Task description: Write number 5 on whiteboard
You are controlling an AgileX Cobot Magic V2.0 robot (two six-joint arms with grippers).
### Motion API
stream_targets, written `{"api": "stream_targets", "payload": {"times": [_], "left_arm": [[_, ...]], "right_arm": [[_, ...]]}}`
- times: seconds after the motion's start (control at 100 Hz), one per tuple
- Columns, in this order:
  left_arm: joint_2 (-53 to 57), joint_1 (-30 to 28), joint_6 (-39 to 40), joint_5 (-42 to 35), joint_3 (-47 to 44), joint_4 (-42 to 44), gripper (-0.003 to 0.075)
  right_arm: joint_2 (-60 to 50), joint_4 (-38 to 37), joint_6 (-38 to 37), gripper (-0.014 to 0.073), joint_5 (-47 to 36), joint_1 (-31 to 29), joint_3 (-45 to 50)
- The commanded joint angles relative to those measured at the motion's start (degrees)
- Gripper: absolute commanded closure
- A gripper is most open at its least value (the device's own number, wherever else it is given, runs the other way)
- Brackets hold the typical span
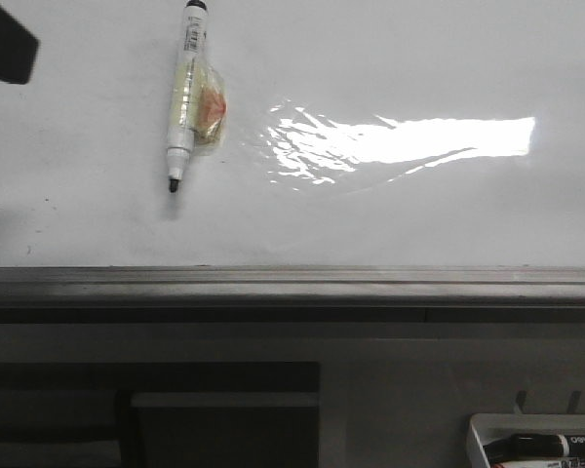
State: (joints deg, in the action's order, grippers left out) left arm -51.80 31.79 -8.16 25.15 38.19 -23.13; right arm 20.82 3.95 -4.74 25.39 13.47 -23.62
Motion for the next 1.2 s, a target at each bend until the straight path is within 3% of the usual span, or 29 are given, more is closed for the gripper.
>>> {"api": "stream_targets", "payload": {"times": [0.0,0.44,0.83,0.97,1.14,1.19], "left_arm": [[-2.7,2.4,0.0,-4.8,3.9,-1.5,0.0335],[-16.1,3.5,0.0,-7.9,8.4,-8.2,0.0335],[-22.6,3.5,0.0,-9.8,10.1,-8.3,0.0339],[-23.3,3.5,0.0,-9.6,10.1,-9.5,0.0447],[-23.3,3.5,0.0,-9.1,10.1,-9.4,0.0729],[-23.3,3.6,-0.3,-8.2,10.1,-9.2,0.0741]], "right_arm": [[1.8,0.3,0.7,0.0206,-5.7,0.3,-2.2],[3.0,0.6,0.7,0.0206,-7.2,0.3,-2.2],[3.1,0.6,0.7,0.0206,-7.1,0.3,-2.2],[3.1,0.6,0.7,0.0206,-7.1,0.3,-2.2],[3.1,0.6,0.7,0.0206,-7.0,0.3,-2.2],[3.1,0.6,0.8,0.0206,-6.9,0.8,-2.2]]}}
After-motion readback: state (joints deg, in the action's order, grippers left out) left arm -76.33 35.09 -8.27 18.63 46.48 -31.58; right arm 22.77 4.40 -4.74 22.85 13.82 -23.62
